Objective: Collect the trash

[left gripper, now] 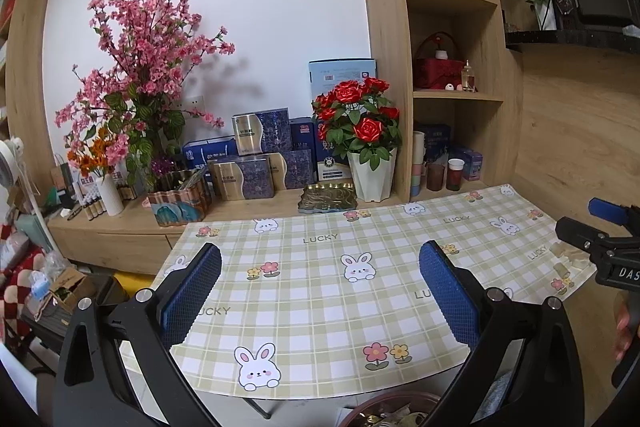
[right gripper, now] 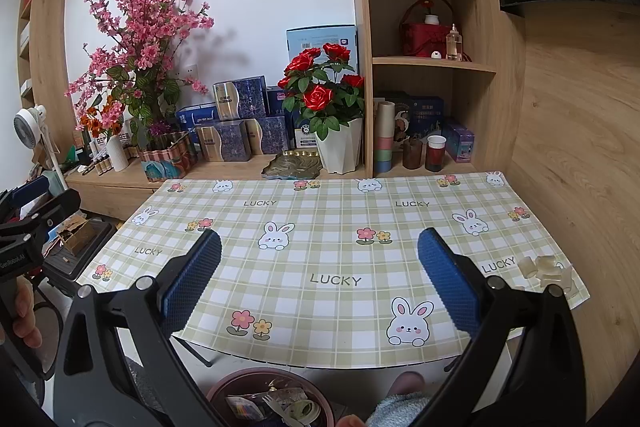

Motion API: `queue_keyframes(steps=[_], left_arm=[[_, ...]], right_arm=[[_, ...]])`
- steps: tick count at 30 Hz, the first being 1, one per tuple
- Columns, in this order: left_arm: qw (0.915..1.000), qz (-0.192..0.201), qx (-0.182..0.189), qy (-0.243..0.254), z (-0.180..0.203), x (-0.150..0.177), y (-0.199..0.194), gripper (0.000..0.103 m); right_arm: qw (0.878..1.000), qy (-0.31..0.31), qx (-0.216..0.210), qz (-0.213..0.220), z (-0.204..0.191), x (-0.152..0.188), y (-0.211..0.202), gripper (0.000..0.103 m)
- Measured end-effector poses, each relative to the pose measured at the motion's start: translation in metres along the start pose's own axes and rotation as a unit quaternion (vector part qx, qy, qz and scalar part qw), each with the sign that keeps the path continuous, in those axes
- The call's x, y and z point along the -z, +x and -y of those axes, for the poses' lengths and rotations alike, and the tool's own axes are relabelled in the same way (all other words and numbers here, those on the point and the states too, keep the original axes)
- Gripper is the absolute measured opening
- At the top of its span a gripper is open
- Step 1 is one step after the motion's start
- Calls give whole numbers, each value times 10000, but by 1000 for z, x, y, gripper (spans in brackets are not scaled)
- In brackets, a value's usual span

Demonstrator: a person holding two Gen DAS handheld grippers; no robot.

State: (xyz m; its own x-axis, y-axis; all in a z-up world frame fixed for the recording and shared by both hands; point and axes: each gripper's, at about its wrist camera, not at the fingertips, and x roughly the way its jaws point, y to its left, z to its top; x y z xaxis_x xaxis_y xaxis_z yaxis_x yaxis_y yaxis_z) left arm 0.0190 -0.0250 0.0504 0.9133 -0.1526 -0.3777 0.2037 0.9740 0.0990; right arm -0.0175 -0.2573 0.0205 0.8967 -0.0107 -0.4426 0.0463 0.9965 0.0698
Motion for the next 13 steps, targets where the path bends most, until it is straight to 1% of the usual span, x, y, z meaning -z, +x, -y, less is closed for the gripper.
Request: queue_keyframes(steps=[5, 13], left_arm=[[10000, -5, -33, 56, 2, 1, 0, 97], [9997, -24, -197, 108, 3, 1, -1, 97]], right_arm=[[10000, 7, 2, -17, 0, 0, 0, 97], [10000, 16, -7, -65, -1, 0, -1, 97]])
